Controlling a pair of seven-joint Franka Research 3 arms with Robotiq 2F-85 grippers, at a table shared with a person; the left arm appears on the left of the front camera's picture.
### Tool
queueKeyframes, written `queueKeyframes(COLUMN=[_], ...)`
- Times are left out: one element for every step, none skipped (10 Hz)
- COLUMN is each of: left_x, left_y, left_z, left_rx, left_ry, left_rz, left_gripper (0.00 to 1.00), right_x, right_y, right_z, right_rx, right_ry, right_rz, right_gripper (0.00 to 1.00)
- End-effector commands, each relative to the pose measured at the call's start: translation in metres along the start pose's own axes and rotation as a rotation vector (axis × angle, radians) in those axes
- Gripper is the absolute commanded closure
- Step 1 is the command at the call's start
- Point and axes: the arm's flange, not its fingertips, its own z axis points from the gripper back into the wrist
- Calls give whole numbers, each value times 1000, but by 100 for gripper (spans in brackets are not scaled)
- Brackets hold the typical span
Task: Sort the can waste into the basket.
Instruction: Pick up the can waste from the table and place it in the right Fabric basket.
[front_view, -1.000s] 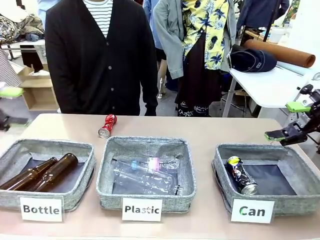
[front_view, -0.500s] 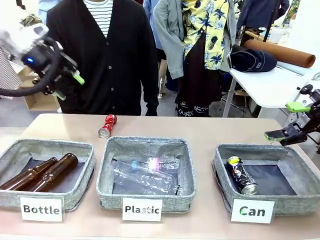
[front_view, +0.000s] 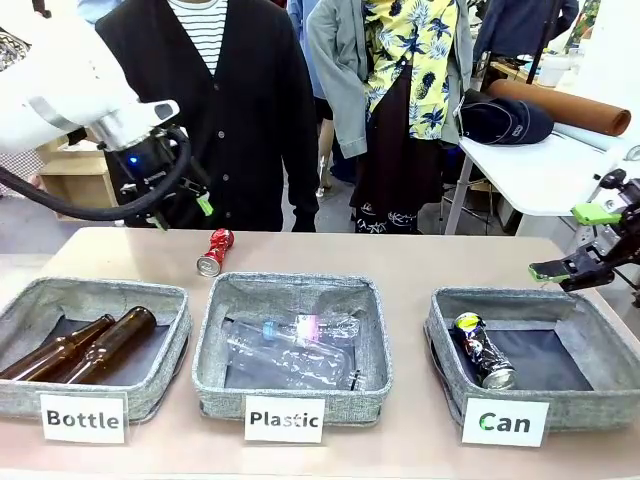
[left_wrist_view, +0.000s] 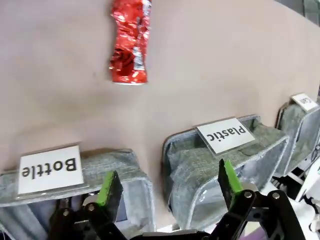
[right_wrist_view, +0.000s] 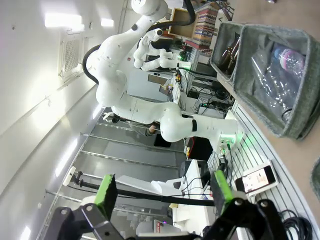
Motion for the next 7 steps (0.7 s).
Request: queueKeyframes(left_x=[3,0,5,8,7,7,7], left_y=[15,0,-2,-5,-7,-9,-13], left_z=[19,0,-19,-40,-54,-69,-81], left_rx=[-8,0,7,59,90,144,185], left_ry=[-12,0,-32,-111,-165,-225,-281], left_rz=[41,0,-76,-82,-102,-118,-141], left_gripper=[0,0,0,0,0,0,0], right_x=[2,2,2,2,2,2,2], right_y=[3,3,3,3,3,3,3], right_z=[-2,-2,-2,-2,-2,-2,-2], right_rx=[16,16,16,16,16,16,16], right_ry=[-4,-4,-4,-4,-4,-4,-4], right_rz=[8,8,8,8,8,8,8], right_gripper=[0,0,0,0,0,0,0])
